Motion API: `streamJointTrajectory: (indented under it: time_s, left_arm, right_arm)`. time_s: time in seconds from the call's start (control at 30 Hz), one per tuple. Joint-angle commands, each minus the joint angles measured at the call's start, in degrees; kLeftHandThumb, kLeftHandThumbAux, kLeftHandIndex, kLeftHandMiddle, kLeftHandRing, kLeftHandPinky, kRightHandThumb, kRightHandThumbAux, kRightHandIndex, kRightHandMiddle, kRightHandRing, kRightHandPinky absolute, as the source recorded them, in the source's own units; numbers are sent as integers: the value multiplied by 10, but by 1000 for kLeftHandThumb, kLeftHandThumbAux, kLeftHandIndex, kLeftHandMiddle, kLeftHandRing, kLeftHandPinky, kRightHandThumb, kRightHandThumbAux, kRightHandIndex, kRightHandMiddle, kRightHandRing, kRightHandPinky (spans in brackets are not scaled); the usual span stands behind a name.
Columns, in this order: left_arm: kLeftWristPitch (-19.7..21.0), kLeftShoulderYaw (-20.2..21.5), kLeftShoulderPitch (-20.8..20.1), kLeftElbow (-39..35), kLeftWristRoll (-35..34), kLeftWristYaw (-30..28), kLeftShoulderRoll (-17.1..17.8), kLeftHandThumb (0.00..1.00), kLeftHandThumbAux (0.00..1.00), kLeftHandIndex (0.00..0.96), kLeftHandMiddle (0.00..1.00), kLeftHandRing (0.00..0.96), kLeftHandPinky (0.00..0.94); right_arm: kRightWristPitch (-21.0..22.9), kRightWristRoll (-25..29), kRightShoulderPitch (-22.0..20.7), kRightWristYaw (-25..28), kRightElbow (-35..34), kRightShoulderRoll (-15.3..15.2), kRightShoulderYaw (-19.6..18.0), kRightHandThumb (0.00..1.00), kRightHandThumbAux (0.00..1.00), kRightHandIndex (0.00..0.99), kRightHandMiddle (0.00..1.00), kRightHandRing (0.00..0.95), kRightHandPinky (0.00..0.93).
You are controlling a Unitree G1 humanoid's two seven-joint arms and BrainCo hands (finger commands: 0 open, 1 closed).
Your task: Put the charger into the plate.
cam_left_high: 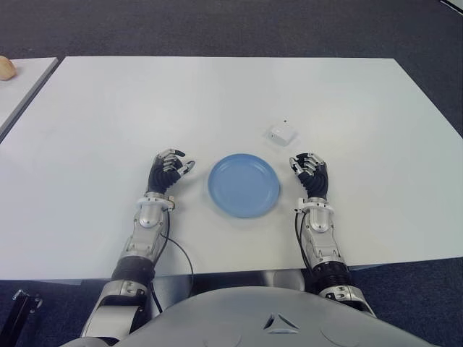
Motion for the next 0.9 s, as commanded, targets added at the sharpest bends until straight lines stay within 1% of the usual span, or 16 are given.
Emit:
streamJointTrajectory:
  time_s: [0.03,0.33,0.47,0.67,0.77,0.87,0.9]
  left_arm:
    - [18,-1,10,1,7,5,-3,711,715,434,682,681,641]
    - [22,-1,12,-6,8,4,-4,710,716,434,655,652,612]
    - [24,0,13,-9,8,2,-4,710,716,434,650,651,619]
    - [24,0,14,-11,6,2,-6,710,715,434,666,669,639]
    - [25,0,15,-12,4,0,-7,710,715,434,671,672,640]
    - [24,0,15,-12,3,-1,-8,710,715,434,673,672,637]
    - [24,0,15,-12,4,-1,-8,710,715,434,672,671,636]
  right_arm:
    - [19,8,15,5,18,0,-3,704,727,429,574,564,559]
    - [14,5,13,1,15,1,-2,705,728,429,577,567,557]
    - [12,1,14,-3,7,2,0,705,728,429,579,571,566]
    - [-5,-9,7,-10,8,-5,4,703,728,429,578,572,568]
    - [11,-14,-21,-12,-6,-12,4,701,728,427,555,558,552]
    - [38,-28,-34,-18,-61,-10,9,700,727,424,519,528,515]
    - [45,-31,-35,-18,-75,-10,11,700,727,422,497,506,489]
